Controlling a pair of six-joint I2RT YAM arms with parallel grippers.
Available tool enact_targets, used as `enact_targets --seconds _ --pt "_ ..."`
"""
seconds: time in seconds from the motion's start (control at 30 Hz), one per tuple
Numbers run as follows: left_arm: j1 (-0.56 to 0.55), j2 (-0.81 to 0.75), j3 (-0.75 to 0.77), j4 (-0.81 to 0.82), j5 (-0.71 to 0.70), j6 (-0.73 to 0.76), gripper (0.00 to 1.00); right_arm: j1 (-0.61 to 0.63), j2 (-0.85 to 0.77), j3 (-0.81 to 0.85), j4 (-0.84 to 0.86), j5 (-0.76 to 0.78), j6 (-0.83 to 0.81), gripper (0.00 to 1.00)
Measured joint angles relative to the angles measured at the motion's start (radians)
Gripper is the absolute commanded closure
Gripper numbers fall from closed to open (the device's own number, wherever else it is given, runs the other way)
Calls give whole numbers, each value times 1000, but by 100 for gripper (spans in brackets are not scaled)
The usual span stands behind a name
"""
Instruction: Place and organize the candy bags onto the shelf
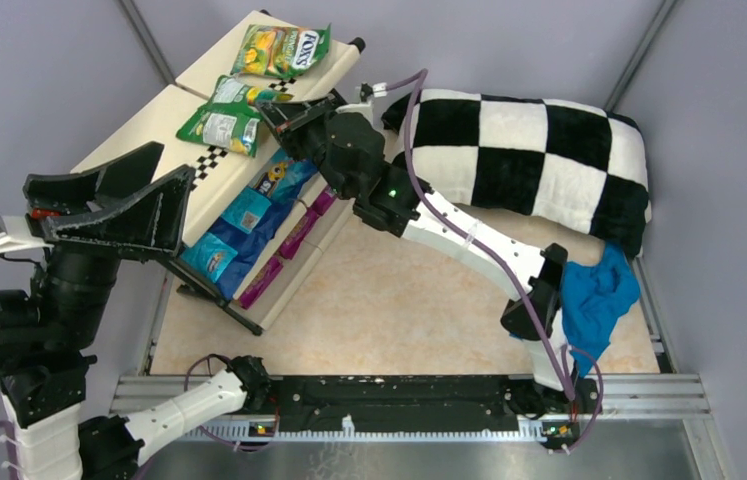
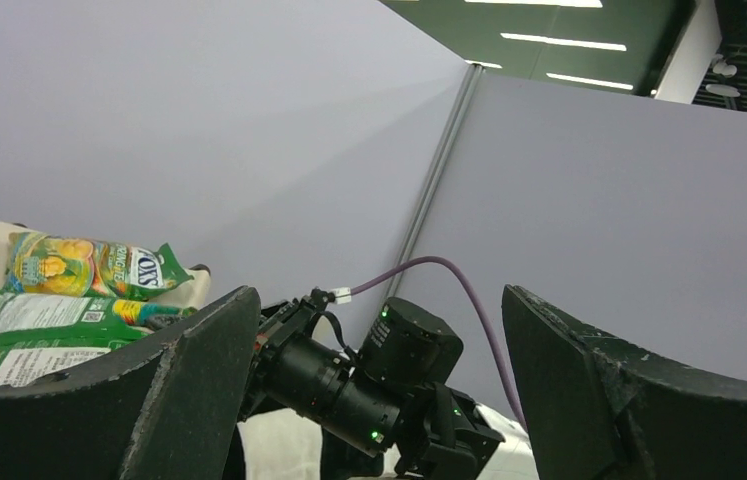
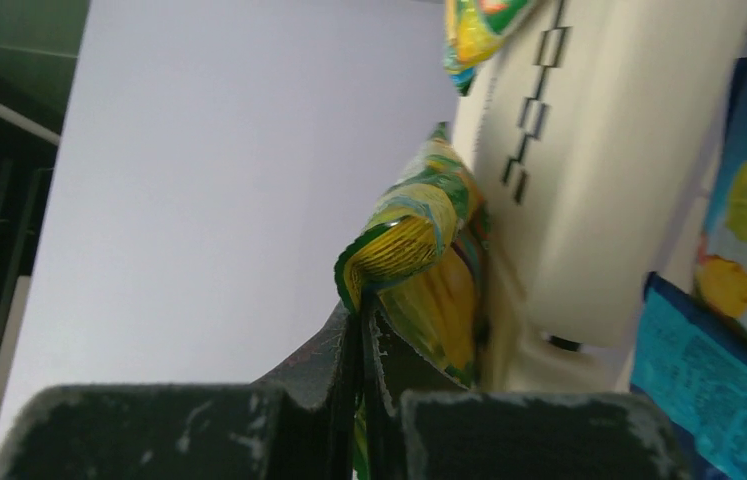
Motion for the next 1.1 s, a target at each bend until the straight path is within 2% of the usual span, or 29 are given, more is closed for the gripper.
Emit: enact_targets --seconds 0.1,0.27,0.6,1.1 --pt "0 0 0 -10 -11 -7 4 1 -18 -72 22 35 -3 100" --pt "0 0 -1 -20 -13 -24 3 4 -17 -71 34 75 -11 100" --pt "0 -3 -1 -38 -30 -31 4 3 108 169 4 136 -29 100" --pt "0 -20 1 -58 -47 -30 4 0 241 274 19 178 -76 100"
